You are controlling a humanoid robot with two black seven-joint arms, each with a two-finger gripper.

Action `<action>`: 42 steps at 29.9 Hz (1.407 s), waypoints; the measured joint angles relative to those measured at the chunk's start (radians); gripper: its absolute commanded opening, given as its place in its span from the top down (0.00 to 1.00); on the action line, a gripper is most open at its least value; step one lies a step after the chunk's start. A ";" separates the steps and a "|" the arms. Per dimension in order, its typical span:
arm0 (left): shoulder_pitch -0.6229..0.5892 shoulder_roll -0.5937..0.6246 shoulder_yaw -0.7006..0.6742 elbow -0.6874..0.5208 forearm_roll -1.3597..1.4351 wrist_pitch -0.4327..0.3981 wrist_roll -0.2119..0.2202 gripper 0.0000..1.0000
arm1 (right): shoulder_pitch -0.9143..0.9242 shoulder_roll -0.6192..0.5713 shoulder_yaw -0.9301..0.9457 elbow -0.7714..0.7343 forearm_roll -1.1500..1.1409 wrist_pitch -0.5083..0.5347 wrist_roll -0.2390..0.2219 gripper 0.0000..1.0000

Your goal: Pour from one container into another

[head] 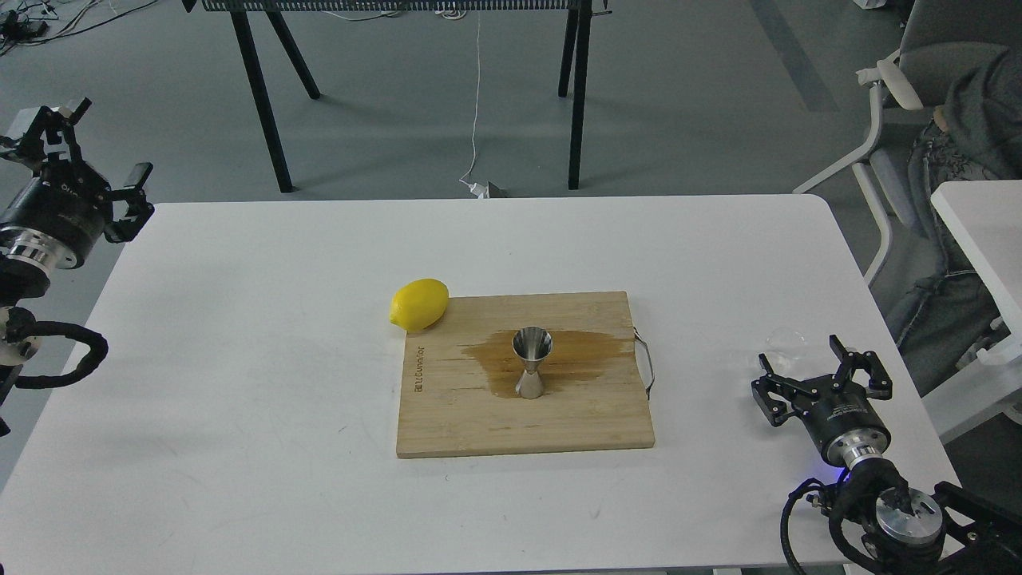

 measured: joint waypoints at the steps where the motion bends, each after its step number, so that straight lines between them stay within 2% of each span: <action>1: 0.000 0.000 0.000 0.000 0.000 0.000 0.000 0.00 | 0.000 0.004 0.000 -0.005 0.000 0.000 0.000 0.04; 42: 0.026 -0.002 -0.002 0.001 -0.005 0.000 0.000 0.00 | 0.030 0.063 0.000 -0.097 -0.002 0.000 -0.010 0.12</action>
